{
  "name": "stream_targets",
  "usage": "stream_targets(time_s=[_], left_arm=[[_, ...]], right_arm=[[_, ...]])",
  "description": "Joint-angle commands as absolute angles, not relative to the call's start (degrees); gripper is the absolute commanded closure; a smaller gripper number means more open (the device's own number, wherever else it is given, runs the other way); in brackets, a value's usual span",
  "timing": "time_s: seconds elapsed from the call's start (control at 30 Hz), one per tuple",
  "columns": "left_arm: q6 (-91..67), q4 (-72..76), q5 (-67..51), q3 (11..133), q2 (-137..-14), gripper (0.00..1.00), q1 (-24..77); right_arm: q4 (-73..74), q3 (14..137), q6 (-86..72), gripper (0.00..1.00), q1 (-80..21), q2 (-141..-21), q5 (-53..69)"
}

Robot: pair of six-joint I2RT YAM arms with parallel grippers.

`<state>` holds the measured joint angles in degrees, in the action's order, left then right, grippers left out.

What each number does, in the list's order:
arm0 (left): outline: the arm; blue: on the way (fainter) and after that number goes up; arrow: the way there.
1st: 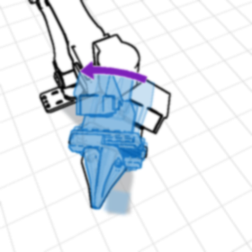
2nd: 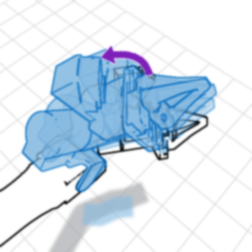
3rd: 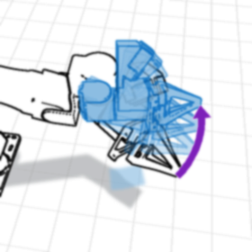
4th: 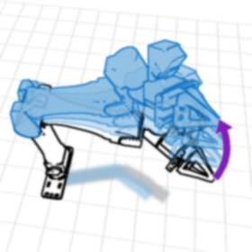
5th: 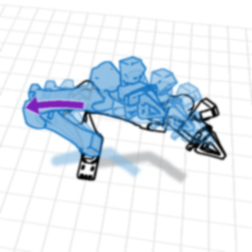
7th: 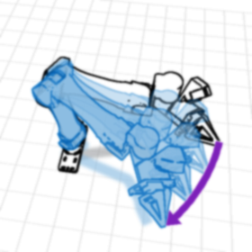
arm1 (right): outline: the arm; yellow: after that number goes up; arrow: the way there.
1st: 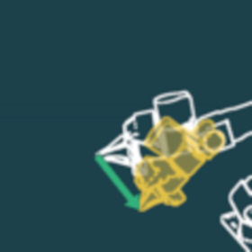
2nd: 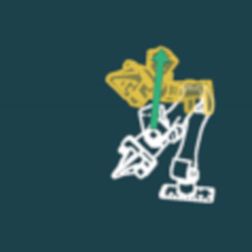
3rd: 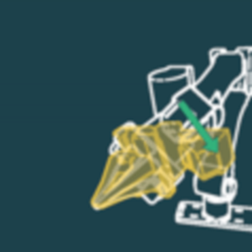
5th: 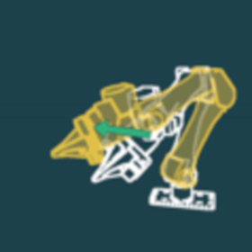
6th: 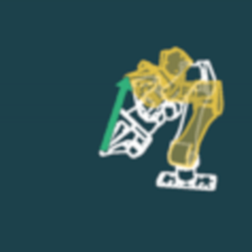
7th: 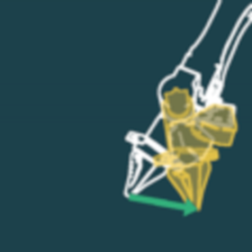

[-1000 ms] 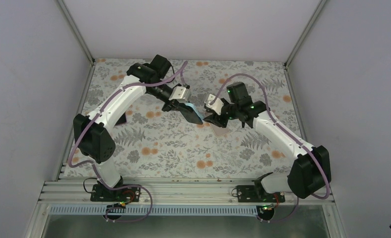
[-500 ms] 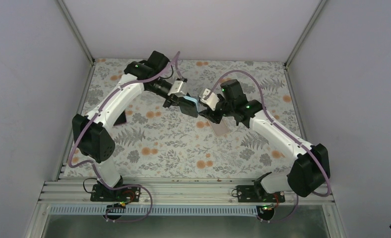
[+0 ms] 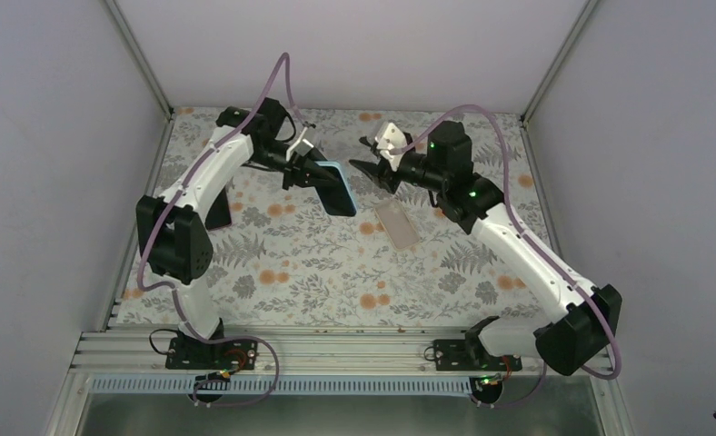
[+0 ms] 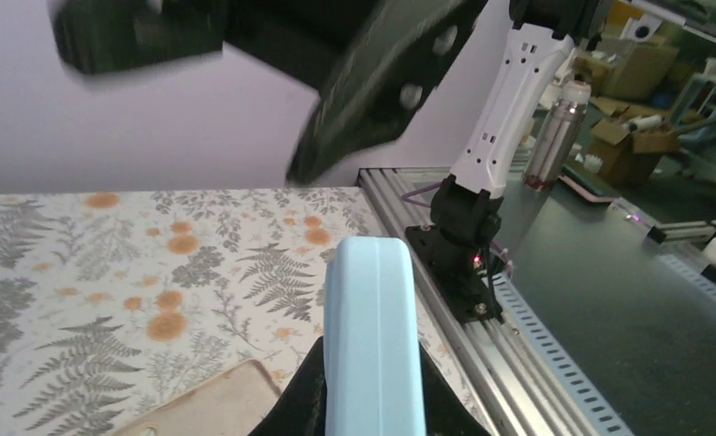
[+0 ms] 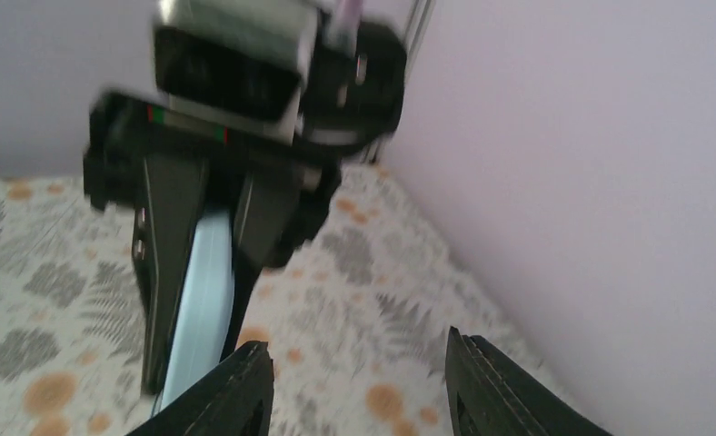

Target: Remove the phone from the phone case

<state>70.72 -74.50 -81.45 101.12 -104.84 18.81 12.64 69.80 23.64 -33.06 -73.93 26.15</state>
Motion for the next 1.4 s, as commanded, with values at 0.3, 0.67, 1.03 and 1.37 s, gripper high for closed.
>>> stream_targets(time_s=[0.3, 0.67, 1.03, 1.37], left_arm=[[71.74, -77.77, -94.51, 102.37, -103.96, 0.98, 11.61], [69.43, -77.7, -99.52, 103.77, -101.7, 0.98, 11.51], [65.49, -77.4, -103.08, 107.86, -101.67, 0.98, 12.92], [63.63, -76.11, -103.1, 108.9, -101.72, 0.98, 14.57]], right_arm=[[17.03, 70.25, 31.32, 0.42, -33.49, -72.03, 29.8], [15.43, 61.79, 30.18, 0.42, -30.55, -70.85, 35.24], [12.74, 63.18, 28.67, 0.45, -25.72, -77.03, 46.1], [10.67, 66.43, 24.73, 0.47, -25.84, -79.3, 50.74]])
